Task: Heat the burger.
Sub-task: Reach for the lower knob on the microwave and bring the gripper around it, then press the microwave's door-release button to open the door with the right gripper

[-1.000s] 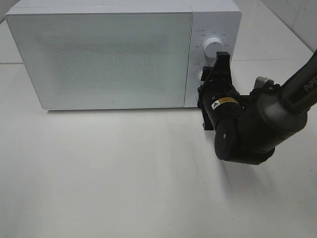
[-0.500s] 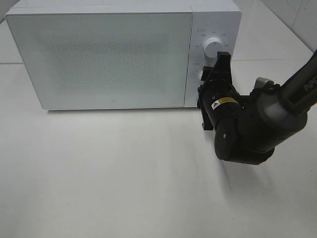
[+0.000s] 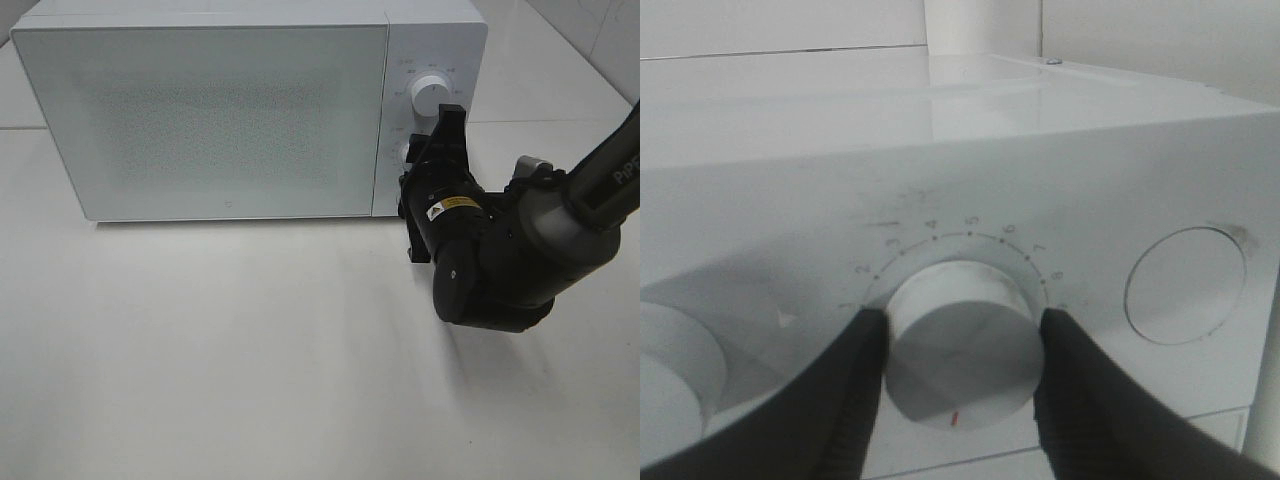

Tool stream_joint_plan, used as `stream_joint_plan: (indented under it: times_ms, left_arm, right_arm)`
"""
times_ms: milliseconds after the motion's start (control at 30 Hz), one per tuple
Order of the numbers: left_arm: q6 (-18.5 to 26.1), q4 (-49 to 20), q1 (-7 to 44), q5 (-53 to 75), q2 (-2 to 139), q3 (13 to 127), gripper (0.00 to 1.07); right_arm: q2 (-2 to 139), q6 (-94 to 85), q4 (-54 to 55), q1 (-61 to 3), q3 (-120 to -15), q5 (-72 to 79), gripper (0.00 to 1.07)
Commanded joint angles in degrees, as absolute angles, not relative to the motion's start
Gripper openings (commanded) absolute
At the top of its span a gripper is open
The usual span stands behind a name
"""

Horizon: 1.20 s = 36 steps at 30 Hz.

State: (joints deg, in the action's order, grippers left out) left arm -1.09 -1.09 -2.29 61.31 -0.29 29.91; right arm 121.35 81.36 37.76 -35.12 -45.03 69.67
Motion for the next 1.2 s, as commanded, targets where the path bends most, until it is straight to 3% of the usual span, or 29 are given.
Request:
stream_joint_plan:
  times_ms: [33, 133, 367, 633, 1200]
  left_arm:
    - [-0.97, -1.60, -2.23, 61.25, -1.38, 29.68, 0.98]
    - [-0.97, -1.60, -2.23, 61.25, -1.38, 29.68, 0.98]
    - [-0.97, -1.60, -2.23, 61.25, -1.38, 29.68, 0.98]
    - [-0.97, -1.60, -2.23, 61.25, -1.38, 29.68, 0.98]
    - [-0.97, -1.60, -2.23, 61.25, -1.38, 29.68, 0.98]
  right_arm:
    - [120.32, 82.16, 26.41, -35.41, -47.78, 77.01, 0.23]
    - [120.32, 81.70, 27.85, -35.41, -47.73, 76.55, 0.36]
    - [120.09, 76.89, 33.29, -35.41, -47.73, 72.02, 0.48]
    - [119.63, 74.89, 35.24, -35.41, -47.73, 69.90, 0.77]
    - [109.78, 67.90, 30.60, -35.52, -38.33, 58.61, 0.75]
